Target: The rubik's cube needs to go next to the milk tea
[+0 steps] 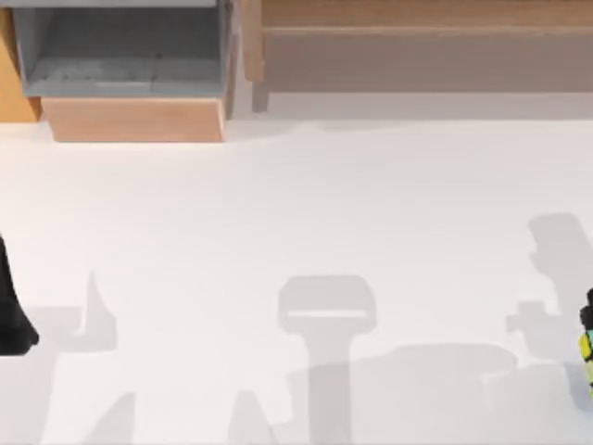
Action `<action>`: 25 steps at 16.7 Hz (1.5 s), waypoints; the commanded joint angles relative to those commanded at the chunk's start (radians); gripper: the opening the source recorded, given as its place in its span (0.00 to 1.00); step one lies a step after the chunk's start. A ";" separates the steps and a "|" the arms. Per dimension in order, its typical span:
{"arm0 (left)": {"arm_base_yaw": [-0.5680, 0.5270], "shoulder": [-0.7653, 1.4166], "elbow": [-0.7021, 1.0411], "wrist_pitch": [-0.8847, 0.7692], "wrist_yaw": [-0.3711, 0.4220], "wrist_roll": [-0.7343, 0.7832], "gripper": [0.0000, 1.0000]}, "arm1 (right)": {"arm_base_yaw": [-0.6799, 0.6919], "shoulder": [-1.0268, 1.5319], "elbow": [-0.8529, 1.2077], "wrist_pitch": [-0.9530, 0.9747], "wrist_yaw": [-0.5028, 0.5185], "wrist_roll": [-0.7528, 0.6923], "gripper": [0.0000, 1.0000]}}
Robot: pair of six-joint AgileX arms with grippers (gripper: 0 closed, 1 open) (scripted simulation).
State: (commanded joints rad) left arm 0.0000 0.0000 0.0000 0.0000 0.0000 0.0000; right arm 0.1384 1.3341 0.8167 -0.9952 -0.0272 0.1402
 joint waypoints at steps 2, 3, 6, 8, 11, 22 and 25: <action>0.000 0.000 0.000 0.000 0.000 0.000 1.00 | -0.005 0.018 -0.015 0.001 0.013 -0.007 0.00; 0.000 0.000 0.000 0.000 0.000 0.000 1.00 | -0.007 0.029 -0.026 0.002 0.016 -0.009 0.00; 0.000 0.000 0.000 0.000 0.000 0.000 1.00 | -0.009 0.037 -0.034 0.002 0.018 -0.010 0.00; 0.000 0.000 0.000 0.000 0.000 0.000 1.00 | -0.009 0.037 -0.034 0.002 0.018 -0.010 0.00; 0.000 0.000 0.000 0.000 0.000 0.000 1.00 | -0.009 0.037 -0.034 0.002 0.018 -0.010 0.23; 0.000 0.000 0.000 0.000 0.000 0.000 1.00 | -0.009 0.037 -0.034 0.002 0.018 -0.010 1.00; 0.000 0.000 0.000 0.000 0.000 0.000 1.00 | -0.009 0.037 -0.034 0.002 0.018 -0.010 1.00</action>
State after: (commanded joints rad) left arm 0.0000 0.0000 0.0000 0.0000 0.0000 0.0000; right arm 0.1297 1.3707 0.7829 -0.9928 -0.0089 0.1300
